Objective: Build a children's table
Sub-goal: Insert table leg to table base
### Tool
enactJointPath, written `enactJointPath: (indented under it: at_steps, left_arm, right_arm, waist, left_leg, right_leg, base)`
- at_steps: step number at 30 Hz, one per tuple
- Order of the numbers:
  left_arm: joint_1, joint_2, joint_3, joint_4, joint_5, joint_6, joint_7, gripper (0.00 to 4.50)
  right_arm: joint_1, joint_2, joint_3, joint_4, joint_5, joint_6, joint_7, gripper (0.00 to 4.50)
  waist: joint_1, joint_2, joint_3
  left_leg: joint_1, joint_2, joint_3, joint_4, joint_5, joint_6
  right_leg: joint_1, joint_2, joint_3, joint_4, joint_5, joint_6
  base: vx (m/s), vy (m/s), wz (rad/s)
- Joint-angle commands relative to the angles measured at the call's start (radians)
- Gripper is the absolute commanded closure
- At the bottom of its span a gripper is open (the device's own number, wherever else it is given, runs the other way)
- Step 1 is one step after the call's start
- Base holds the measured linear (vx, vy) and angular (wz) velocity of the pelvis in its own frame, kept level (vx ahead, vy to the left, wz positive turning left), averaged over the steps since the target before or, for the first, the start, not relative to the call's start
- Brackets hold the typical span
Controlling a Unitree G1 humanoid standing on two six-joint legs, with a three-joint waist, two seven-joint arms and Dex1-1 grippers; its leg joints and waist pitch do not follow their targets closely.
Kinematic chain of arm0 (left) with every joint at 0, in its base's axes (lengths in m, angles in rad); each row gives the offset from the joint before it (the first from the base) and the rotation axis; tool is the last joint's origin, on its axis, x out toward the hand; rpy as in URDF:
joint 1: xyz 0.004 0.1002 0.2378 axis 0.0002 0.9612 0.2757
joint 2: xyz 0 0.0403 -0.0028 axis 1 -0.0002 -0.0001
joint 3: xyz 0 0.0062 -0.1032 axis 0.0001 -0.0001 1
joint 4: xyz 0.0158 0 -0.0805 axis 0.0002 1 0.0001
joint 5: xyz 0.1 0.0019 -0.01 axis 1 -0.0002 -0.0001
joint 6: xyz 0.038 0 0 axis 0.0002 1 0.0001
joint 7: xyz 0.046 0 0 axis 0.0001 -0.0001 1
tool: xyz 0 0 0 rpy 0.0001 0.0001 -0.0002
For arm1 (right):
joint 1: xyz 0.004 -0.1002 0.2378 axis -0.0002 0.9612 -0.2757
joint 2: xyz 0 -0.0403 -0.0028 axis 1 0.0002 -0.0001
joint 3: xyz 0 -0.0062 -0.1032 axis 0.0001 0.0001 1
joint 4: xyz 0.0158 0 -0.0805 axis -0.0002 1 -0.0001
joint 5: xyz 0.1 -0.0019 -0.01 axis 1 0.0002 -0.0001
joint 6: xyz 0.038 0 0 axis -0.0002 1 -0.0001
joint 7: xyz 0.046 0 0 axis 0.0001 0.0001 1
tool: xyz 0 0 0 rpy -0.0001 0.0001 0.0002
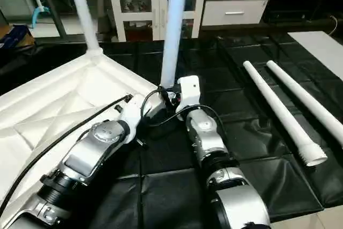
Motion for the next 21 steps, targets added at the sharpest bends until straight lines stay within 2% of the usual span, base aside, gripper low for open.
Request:
enactJointPath:
  at_steps: [1, 2, 6, 8, 9, 11, 12, 15, 18, 20, 21]
  left_arm:
    - [0.035, 0.031, 0.035, 0.027, 0.033, -0.02, 0.041, 4.5]
    - [0.037, 0.036, 0.03, 0.026, 0.031, -0.029, 0.03, 4.5]
    - [0.049, 0.052, 0.013, 0.013, 0.02, -0.06, -0.012, 4.5]
    - [0.076, 0.087, -0.016, -0.023, 0.001, -0.097, -0.091, 4.5]
    - [0.087, 0.105, -0.027, -0.036, -0.004, -0.116, -0.121, 4.5]
    - [0.109, 0.131, -0.034, -0.059, -0.018, -0.134, -0.166, 4.5]
    - [0.12, 0.15, -0.045, -0.07, -0.022, -0.158, -0.195, 4.5]
    - [0.156, 0.195, -0.068, -0.108, -0.043, -0.227, -0.276, 4.5]
    - [0.19, 0.224, -0.084, -0.145, -0.052, -0.267, -0.324, 4.5]
    - [0.204, 0.231, -0.089, -0.161, -0.055, -0.282, -0.342, 4.5]
    - [0.213, 0.239, -0.096, -0.175, -0.059, -0.285, -0.357, 4.5]
  right_arm:
    - [0.004, -0.014, -0.018, -0.044, 0.024, 0.004, 0.034, 0.52]
    - [0.012, -0.019, -0.017, -0.064, 0.025, 0.01, 0.051, 0.3]
    - [0.046, -0.041, -0.02, -0.135, 0.042, 0.039, 0.105, 0.18]
    - [0.107, -0.096, -0.011, -0.251, 0.079, 0.095, 0.217, 0.18]
    - [0.128, -0.122, -0.005, -0.291, 0.089, 0.117, 0.264, 0.18]
    - [0.165, -0.175, 0.004, -0.362, 0.108, 0.152, 0.348, 0.18]
    - [0.18, -0.204, 0.009, -0.392, 0.117, 0.169, 0.387, 0.18]
    - [0.22, -0.285, 0.024, -0.472, 0.133, 0.211, 0.499, 0.18]
    - [0.269, -0.365, 0.045, -0.572, 0.179, 0.291, 0.638, 0.18]
    - [0.29, -0.399, 0.057, -0.618, 0.198, 0.327, 0.692, 0.08]
    - [0.301, -0.421, 0.066, -0.64, 0.208, 0.344, 0.729, 0.08]
  waist:
    - [0.013, -0.008, -0.048]
    - [0.012, -0.009, -0.049]
    - [0.017, -0.01, -0.051]
    - [0.02, -0.011, -0.051]
    - [0.024, -0.007, -0.05]
    - [0.033, -0.008, -0.05]
    - [0.039, 0.002, -0.049]
    - [0.044, -0.001, -0.048]
    - [0.056, 0.002, -0.048]
    - [0.062, 0.004, -0.048]
    - [0.062, 0.001, -0.048]
  left_leg:
    - [-0.002, 0.088, -0.031, -0.072, -0.074, 0.138]
    - [-0.002, 0.087, -0.032, -0.072, -0.066, 0.141]
    - [0.0, 0.088, -0.031, -0.067, -0.028, 0.161]
    - [0.0, 0.086, -0.03, -0.065, -0.014, 0.175]
    - [0.0, 0.089, -0.031, -0.064, -0.008, 0.182]
    - [0.003, 0.09, -0.031, -0.064, -0.004, 0.189]
    - [0.007, 0.09, -0.03, -0.064, -0.014, 0.184]
    - [0.005, 0.09, -0.03, -0.066, -0.033, 0.169]
    - [0.007, 0.089, -0.03, -0.065, -0.032, 0.177]
    - [0.009, 0.091, -0.03, -0.065, -0.034, 0.177]
    - [0.009, 0.091, -0.029, -0.065, -0.041, 0.172]
  right_leg:
    - [0.054, -0.099, 0.047, -0.056, -0.043, -0.297]
    - [0.055, -0.098, 0.047, -0.055, -0.04, -0.295]
    - [0.055, -0.099, 0.046, -0.05, -0.01, -0.293]
    - [0.057, -0.098, 0.046, -0.049, 0.008, -0.293]
    - [0.057, -0.097, 0.045, -0.049, 0.019, -0.291]
    - [0.056, -0.096, 0.044, -0.048, 0.013, -0.285]
    - [0.052, -0.095, 0.043, -0.051, -0.005, -0.286]
    - [0.055, -0.094, 0.044, -0.051, -0.028, -0.28]
    - [0.057, -0.092, 0.044, -0.052, -0.03, -0.272]
    - [0.055, -0.094, 0.044, -0.052, -0.037, -0.268]
    - [0.052, -0.094, 0.044, -0.054, -0.051, -0.268]
  base:
    - [0.0, 0.0, 0.0]
    - [0.0, 0.0, 0.0]
    - [0.0, 0.0, 0.0]
    - [0.0, 0.0, 0.0]
    - [0.0, 0.0, 0.0]
    - [0.0, 0.0, 0.0]
    - [0.0, 0.0, 0.0]
    - [0.0, 0.0, 0.0]
    - [0.0, 0.0, 0.0]
    - [0.0, 0.0, 0.0]
    - [0.0, 0.0, 0.0]
